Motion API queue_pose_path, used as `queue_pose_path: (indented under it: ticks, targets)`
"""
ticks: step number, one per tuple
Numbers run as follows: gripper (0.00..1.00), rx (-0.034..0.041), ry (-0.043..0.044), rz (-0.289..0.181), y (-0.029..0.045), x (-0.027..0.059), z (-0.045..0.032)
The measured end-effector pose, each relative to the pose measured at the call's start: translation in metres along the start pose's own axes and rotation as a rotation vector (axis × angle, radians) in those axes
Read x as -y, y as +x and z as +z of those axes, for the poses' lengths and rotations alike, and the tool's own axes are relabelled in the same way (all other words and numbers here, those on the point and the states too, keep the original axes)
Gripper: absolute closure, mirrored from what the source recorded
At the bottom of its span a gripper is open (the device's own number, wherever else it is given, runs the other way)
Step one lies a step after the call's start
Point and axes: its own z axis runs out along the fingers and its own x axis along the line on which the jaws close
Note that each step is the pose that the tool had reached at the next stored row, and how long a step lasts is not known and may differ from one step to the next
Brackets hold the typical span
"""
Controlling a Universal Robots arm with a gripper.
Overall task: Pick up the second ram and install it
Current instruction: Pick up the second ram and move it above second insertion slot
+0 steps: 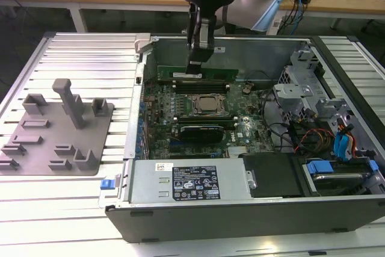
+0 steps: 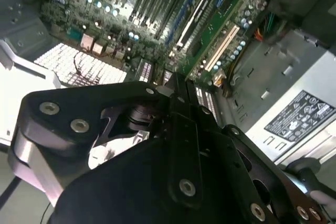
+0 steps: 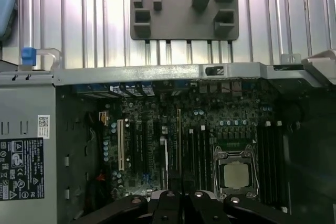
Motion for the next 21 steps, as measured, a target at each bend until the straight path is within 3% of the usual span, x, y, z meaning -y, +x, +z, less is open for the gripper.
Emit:
queue_pose_path:
  ticks: [7, 21]
  targets:
    - [0.91, -0.0002, -0.0022, -0.002, -0.0174, 0.0109, 0.0110]
    - [0.91, -0.0009, -0.0030, -0.010, -0.0234, 0.0171, 0.0353]
